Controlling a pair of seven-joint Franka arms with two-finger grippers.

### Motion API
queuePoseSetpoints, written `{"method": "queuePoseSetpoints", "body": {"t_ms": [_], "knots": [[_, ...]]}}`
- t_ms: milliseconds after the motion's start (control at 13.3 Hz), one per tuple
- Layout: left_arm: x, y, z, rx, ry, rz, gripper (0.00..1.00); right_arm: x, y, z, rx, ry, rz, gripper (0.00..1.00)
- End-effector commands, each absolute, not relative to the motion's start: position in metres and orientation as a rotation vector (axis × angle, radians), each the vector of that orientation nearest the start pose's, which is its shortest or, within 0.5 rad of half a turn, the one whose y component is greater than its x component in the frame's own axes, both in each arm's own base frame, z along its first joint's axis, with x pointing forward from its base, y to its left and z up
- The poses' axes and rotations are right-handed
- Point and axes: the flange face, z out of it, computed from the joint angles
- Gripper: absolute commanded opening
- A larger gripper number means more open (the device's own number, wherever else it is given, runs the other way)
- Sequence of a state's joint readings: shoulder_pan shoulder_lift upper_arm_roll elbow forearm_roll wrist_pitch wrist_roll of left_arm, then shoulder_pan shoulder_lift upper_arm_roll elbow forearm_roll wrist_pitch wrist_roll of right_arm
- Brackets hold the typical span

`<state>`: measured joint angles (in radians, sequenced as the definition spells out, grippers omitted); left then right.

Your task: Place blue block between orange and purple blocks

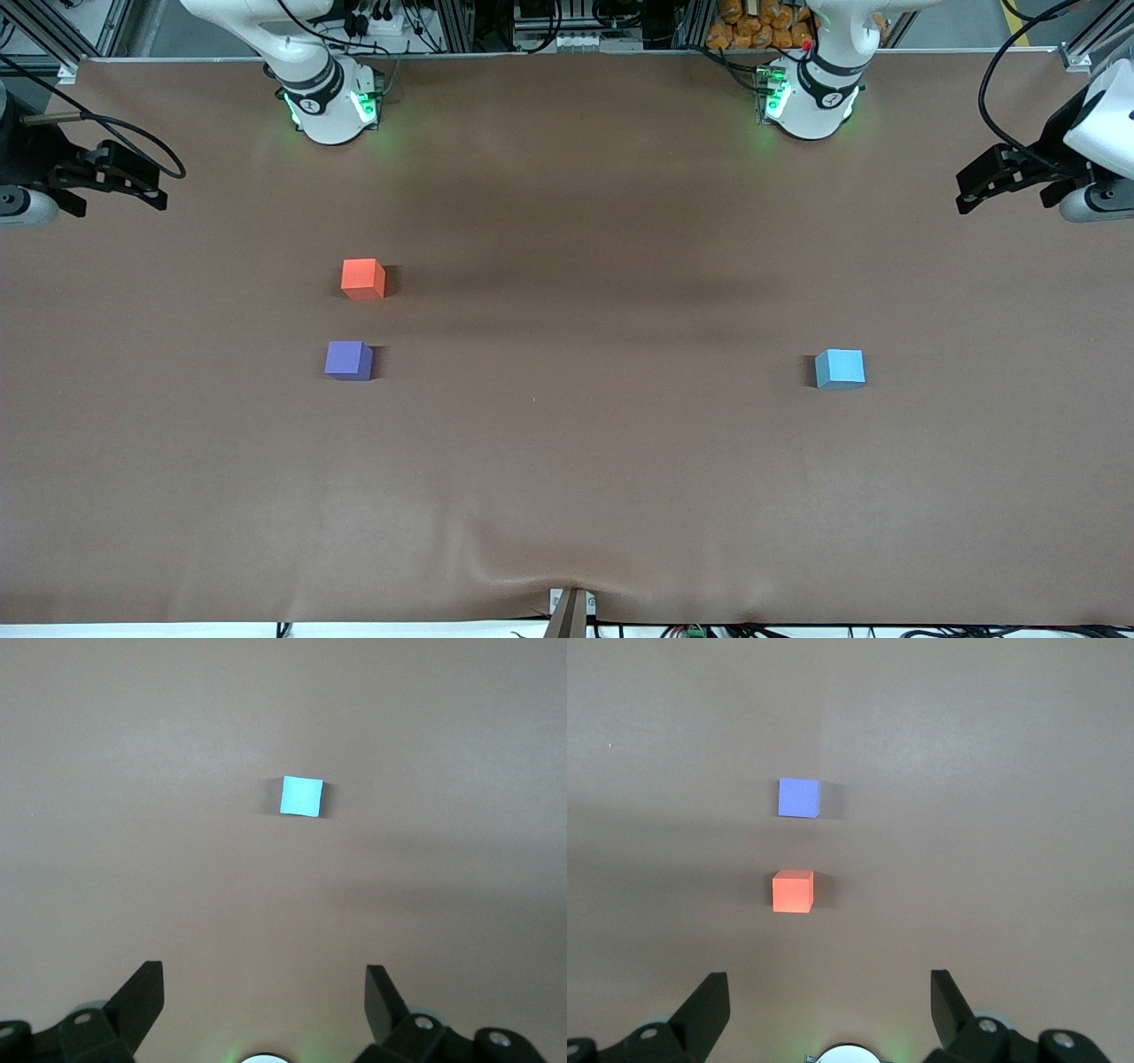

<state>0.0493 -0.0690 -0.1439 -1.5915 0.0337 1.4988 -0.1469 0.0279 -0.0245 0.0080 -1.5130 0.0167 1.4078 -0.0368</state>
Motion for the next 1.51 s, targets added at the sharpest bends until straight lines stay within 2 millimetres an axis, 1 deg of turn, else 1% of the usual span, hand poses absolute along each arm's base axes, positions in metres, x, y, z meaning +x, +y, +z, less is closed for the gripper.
{"method": "queuePoseSetpoints", "body": {"t_ms": [0, 75, 226, 452, 829, 980, 1056, 1131, 1282, 1357, 1433], "knots": [[0.526, -0.048, 0.649, -3.117, -0.076, 0.038, 1.00, 0.527, 0.020, 0.653, -3.105, -0.109, 0.131, 1.00], [0.526, -0.048, 0.650, -3.117, -0.076, 0.035, 1.00, 0.528, 0.020, 0.652, -3.107, -0.109, 0.133, 1.00], [0.530, -0.051, 0.644, -3.119, -0.069, 0.050, 1.00, 0.527, 0.019, 0.653, -3.105, -0.107, 0.133, 1.00], [0.530, -0.055, 0.644, -3.125, -0.061, 0.049, 1.00, 0.528, 0.019, 0.653, -3.105, -0.104, 0.131, 1.00], [0.529, -0.052, 0.645, -3.125, -0.051, 0.049, 1.00, 0.528, 0.017, 0.652, -3.105, -0.099, 0.133, 1.00], [0.529, -0.052, 0.643, -3.125, -0.051, 0.054, 1.00, 0.527, 0.022, 0.653, -3.106, -0.113, 0.134, 1.00], [0.531, -0.050, 0.641, -3.124, -0.056, 0.058, 1.00, 0.528, 0.018, 0.652, -3.107, -0.104, 0.131, 1.00], [0.536, -0.050, 0.631, -3.124, -0.056, 0.082, 1.00, 0.528, 0.016, 0.652, -3.105, -0.097, 0.131, 1.00], [0.557, -0.046, 0.597, -3.128, -0.067, 0.123, 1.00, 0.528, 0.016, 0.652, -3.105, -0.097, 0.133, 1.00], [0.567, -0.040, 0.573, -3.130, -0.083, 0.140, 1.00, 0.528, 0.017, 0.652, -3.107, -0.099, 0.133, 1.00], [0.576, -0.031, 0.546, -3.134, -0.107, 0.153, 1.00, 0.528, 0.018, 0.653, -3.107, -0.101, 0.131, 1.00]]}}
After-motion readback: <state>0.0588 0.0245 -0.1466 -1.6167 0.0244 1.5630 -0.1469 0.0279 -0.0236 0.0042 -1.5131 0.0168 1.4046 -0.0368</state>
